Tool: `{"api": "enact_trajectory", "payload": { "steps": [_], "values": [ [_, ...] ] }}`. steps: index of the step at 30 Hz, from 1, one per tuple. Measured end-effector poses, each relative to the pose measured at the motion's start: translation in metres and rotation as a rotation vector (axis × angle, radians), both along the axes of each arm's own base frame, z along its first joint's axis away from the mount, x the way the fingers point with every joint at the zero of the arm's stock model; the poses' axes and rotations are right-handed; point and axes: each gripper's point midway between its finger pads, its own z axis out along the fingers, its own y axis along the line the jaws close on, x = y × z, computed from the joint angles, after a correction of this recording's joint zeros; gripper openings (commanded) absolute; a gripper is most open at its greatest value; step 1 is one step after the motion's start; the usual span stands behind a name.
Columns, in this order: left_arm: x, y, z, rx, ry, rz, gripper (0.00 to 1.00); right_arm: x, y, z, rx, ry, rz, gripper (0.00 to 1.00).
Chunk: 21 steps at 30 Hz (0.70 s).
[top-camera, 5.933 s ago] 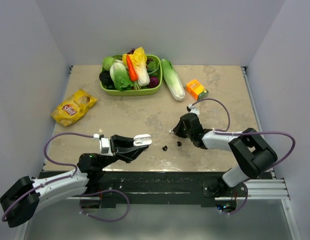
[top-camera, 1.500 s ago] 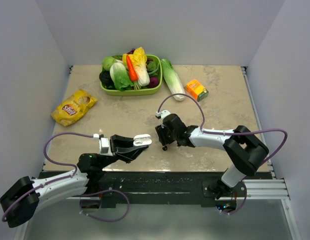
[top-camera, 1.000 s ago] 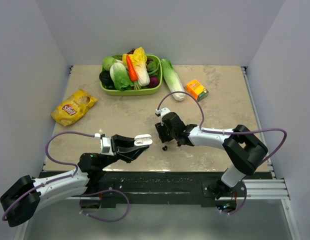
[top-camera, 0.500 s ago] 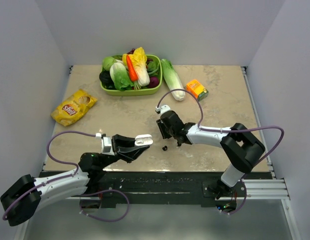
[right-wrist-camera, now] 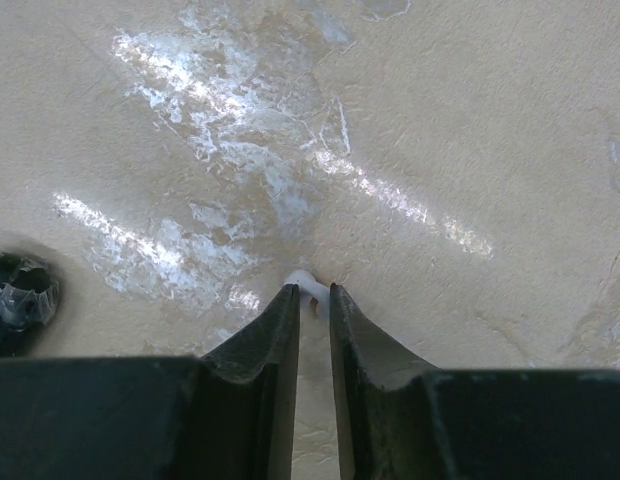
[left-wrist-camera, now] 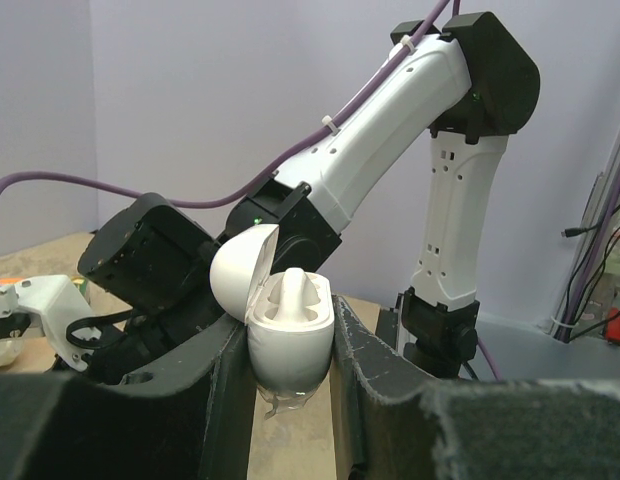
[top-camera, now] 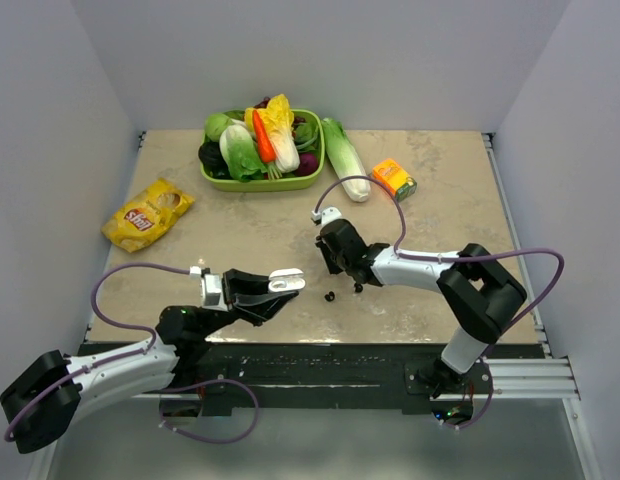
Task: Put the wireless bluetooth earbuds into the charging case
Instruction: Pick up the earbud from the center of the board.
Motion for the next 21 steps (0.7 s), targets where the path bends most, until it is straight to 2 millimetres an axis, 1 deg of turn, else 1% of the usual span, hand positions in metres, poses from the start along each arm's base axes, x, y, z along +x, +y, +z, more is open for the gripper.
{"api": "enact_trajectory", "payload": {
  "steps": [6, 9, 11, 13, 17, 20, 21],
  "values": [
    [-0.0008, 0.0003, 0.0009, -0.002, -0.003, -0.002, 0.0, 0.001, -0.0029, -0.0004, -0.01, -0.003, -0.01, 0.04],
    [-0.0009, 0.0005, 0.0012, -0.003, -0.004, -0.002, 0.0, 0.0012, -0.0044, -0.0007, -0.015, -0.003, -0.015, 0.01],
    [-0.0013, 0.0008, 0.0018, -0.005, -0.006, -0.003, 0.0, 0.0012, -0.0047, -0.0008, -0.016, -0.003, -0.016, 0.01],
    [-0.0015, 0.001, 0.0023, -0.006, -0.007, -0.003, 0.0, 0.0012, -0.0046, -0.0005, -0.015, -0.003, -0.016, 0.04],
    [-0.0015, 0.0011, 0.0025, -0.007, -0.008, -0.003, 0.0, 0.0005, -0.0046, 0.0, -0.01, 0.0, -0.021, 0.27],
    [-0.0015, 0.0011, 0.0024, -0.007, -0.007, -0.003, 0.0, -0.0011, -0.0063, -0.0002, -0.011, 0.005, -0.026, 0.36],
    [-0.0015, 0.0011, 0.0024, -0.007, -0.007, -0.003, 0.0, -0.0019, -0.007, 0.0005, -0.012, 0.006, -0.027, 0.38]
  ]
}}
